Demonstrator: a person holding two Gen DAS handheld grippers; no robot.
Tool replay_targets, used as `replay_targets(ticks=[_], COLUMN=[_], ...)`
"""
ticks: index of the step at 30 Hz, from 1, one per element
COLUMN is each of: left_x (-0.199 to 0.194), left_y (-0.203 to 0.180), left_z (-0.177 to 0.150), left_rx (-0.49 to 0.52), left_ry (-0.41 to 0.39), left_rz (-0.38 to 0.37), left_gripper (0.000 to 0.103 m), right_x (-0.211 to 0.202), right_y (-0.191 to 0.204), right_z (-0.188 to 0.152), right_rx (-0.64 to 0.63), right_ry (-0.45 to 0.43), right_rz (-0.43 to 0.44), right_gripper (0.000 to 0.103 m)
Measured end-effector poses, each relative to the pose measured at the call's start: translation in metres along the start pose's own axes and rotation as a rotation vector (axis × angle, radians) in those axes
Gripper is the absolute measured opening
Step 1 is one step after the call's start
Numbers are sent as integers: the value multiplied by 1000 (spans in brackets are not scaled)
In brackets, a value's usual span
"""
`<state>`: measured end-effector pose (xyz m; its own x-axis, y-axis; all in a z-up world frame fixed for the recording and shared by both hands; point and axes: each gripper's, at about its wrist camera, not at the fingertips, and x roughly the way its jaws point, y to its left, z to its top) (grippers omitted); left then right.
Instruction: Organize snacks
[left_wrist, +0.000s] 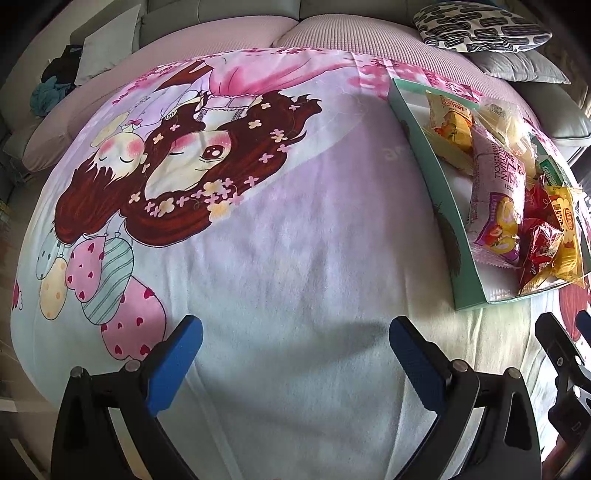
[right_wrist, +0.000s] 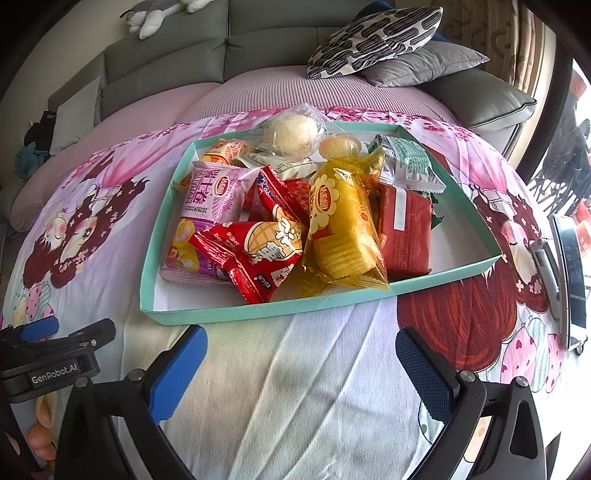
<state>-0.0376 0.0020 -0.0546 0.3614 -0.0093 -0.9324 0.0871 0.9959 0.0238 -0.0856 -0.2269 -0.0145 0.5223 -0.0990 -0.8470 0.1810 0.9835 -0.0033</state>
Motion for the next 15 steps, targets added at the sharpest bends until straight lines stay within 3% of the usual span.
replay_targets(ticks=[15], left_x=[0], left_y=[0], left_z=[0], left_rx=[-2], left_ry=[3], left_rz=[0], left_gripper=[101], right_x=[0], right_y=[0], right_z=[0], right_rx=[0], right_ry=[0], right_rz=[0], right_gripper=[103])
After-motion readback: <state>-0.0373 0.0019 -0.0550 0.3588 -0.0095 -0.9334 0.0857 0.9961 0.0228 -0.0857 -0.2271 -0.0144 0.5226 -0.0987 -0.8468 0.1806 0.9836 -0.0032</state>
